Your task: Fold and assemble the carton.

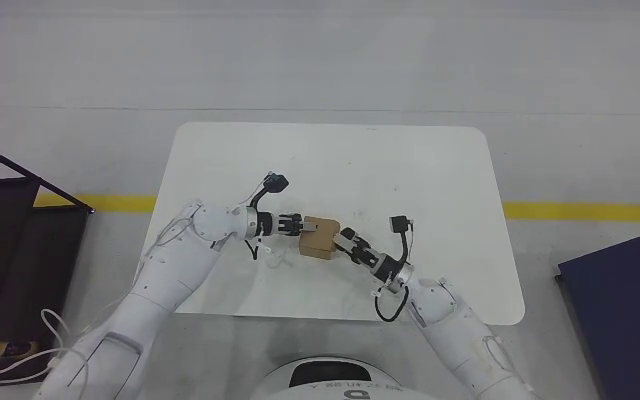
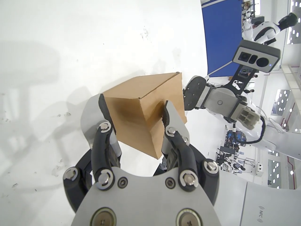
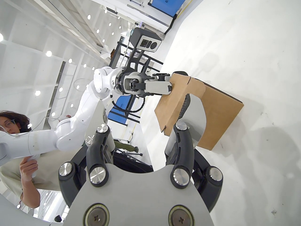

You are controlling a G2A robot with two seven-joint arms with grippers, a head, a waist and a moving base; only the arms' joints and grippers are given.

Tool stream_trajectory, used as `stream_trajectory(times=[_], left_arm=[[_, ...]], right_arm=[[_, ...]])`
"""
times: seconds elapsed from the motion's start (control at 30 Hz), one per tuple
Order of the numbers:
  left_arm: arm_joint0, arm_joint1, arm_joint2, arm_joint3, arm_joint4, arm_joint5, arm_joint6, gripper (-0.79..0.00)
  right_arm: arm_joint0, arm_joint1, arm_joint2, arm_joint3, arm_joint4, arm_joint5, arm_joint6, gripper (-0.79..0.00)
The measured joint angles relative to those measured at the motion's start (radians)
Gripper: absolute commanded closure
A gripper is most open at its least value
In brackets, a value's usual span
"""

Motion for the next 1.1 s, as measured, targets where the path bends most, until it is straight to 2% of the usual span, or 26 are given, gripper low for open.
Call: stream_trajectory(times=[0.7, 1.1], left_arm=[[0.0, 0.001, 0.008, 0.012, -0.006, -0.013, 0.023, -0.391], [-0.01, 0.002, 0.009, 0.024, -0.009, -0.027, 0.02, -0.388]], right_arm=[[0.042, -0.003, -0.045, 0.061, -0.01, 0.033, -0.006, -0.496], [0.059, -0.004, -0.055, 0.071, -0.017, 0.034, -0.022, -0.542]])
